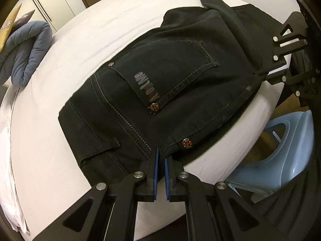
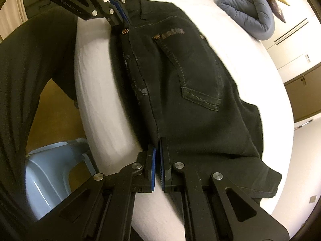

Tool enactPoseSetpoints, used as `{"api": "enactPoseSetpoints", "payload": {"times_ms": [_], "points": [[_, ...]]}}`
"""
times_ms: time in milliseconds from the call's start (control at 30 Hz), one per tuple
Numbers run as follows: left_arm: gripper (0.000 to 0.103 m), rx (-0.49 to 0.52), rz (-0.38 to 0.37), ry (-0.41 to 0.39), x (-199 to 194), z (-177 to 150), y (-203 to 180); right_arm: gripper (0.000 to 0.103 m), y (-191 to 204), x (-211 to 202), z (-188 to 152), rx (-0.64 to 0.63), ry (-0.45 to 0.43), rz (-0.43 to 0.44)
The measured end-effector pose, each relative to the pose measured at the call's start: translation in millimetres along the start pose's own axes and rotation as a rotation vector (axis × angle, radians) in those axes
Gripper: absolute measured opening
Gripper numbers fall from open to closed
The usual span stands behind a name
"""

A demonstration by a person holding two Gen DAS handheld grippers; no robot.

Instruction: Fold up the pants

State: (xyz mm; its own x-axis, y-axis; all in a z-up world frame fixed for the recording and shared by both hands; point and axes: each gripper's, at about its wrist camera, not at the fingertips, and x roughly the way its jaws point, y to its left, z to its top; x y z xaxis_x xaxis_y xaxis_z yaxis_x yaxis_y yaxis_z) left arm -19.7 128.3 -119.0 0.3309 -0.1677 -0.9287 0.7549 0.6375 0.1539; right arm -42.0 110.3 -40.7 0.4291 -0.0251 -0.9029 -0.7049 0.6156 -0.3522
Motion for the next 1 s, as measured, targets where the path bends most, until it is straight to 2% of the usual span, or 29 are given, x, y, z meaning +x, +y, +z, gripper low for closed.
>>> {"api": "enactPoseSetpoints", "payload": {"times_ms": [100,200,267,333,467,533,600,667,767,867,933,1000], "points": [[0.006,-0.024,-0.003,0.000,6,3,-1,0.003,1,10,-4,0.016,0.004,0.008],[0.019,-0.064,0.004,0.004,6,0,3,0.003,-1,20,-4,0.069,-0.005,0.024],[0.040,-0.080,0.030,0.003,0,0,6,0.003,-2,22,-5,0.097,-0.010,0.033],[0.048,-0.087,0.030,-0.009,-14,-1,10,0.004,-5,25,-5,0.133,-0.021,0.046],[0.049,-0.117,0.036,-0.064,-44,12,15,0.005,-9,32,-3,0.194,-0.030,0.062],[0.049,-0.175,0.004,-0.130,-57,27,18,0.006,-9,36,-1,0.204,-0.033,0.059],[0.049,-0.208,-0.062,-0.190,-65,48,16,0.006,-8,38,1,0.200,-0.034,0.049],[0.057,-0.195,-0.058,-0.220,-67,64,7,0.007,-3,40,3,0.196,-0.034,0.038],[0.059,-0.198,-0.060,-0.210,-47,87,-1,0.007,-1,43,6,0.223,-0.034,0.037],[0.059,-0.260,-0.121,-0.186,-14,97,-4,0.007,0,48,6,0.269,-0.051,0.047],[0.059,-0.305,-0.133,-0.131,17,98,-8,0.007,-5,50,3,0.324,-0.072,0.064],[0.057,-0.342,-0.114,-0.061,46,95,-13,0.007,-11,51,-4,0.387,-0.101,0.094]]}}
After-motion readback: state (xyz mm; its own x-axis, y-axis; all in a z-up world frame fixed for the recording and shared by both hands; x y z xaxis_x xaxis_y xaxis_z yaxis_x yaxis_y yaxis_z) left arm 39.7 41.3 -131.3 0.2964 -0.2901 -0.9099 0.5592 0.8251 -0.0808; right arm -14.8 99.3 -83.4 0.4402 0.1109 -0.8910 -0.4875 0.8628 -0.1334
